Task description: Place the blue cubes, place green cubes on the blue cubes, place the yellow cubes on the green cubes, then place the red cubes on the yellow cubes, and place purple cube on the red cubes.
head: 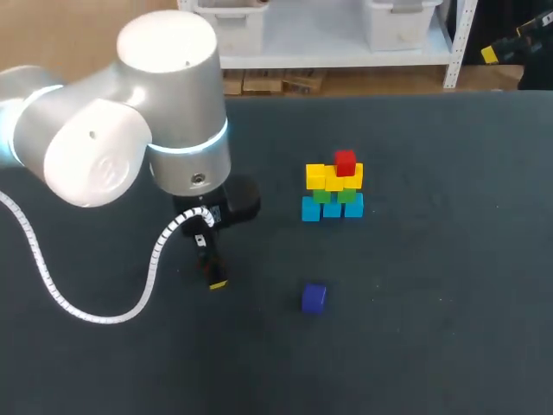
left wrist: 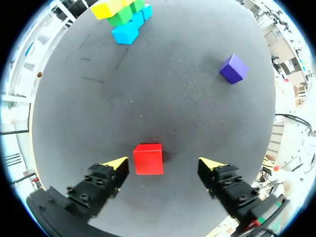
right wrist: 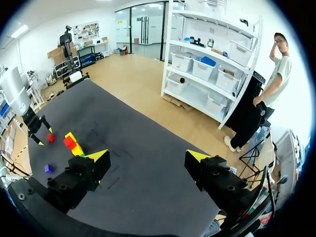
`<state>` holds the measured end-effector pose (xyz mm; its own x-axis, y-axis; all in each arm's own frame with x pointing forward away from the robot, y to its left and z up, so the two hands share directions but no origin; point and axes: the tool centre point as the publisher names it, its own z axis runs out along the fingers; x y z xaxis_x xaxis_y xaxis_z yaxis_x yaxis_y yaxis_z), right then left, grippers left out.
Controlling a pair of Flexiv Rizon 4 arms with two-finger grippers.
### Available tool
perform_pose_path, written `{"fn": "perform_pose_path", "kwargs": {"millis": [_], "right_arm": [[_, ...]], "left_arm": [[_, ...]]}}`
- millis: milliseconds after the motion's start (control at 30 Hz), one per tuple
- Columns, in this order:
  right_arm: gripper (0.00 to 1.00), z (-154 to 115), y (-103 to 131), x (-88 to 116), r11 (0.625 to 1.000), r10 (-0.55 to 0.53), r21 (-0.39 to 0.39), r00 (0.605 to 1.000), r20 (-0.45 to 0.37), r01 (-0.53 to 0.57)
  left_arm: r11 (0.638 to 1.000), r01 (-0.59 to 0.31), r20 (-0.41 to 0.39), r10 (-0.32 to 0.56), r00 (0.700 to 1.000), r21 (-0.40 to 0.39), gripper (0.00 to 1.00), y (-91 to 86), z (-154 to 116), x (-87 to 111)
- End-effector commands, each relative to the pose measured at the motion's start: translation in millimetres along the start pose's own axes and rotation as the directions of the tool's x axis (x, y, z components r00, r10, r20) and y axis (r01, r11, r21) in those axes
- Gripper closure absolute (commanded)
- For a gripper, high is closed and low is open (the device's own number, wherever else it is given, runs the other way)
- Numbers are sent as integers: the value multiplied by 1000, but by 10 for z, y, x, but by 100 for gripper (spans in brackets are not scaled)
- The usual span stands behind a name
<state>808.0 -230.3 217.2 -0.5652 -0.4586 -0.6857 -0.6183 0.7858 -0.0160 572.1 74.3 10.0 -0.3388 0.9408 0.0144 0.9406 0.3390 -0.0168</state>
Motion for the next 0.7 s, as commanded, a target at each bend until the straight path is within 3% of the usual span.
{"fn": "perform_pose_path", "kwargs": {"millis": [33, 167, 233, 400, 700], "right_arm": [[0, -5, -1, 5, 1000, 0, -1, 1000, 1, 0], [0, -5, -1, 5, 1000, 0, -1, 1000, 1, 0], [0, -5, -1, 5, 1000, 0, -1, 1000, 1, 0], [0, -5, -1, 5, 1000, 0, -1, 1000, 1, 0], [0, -5, -1, 5, 1000, 0, -1, 1000, 1, 0]], "left_arm": [[1000, 5, 1, -5, 1000, -12, 56, -7, 28, 17], [1000, 7, -6, -8, 1000, -12, 58, -1, 53, 9], [1000, 9, -7, -9, 1000, -10, 76, 3, 54, 8], [1000, 12, -13, -12, 1000, -12, 100, 12, 53, 4], [997, -44, -2, 44, 999, -63, 100, 106, -286, -18]]}}
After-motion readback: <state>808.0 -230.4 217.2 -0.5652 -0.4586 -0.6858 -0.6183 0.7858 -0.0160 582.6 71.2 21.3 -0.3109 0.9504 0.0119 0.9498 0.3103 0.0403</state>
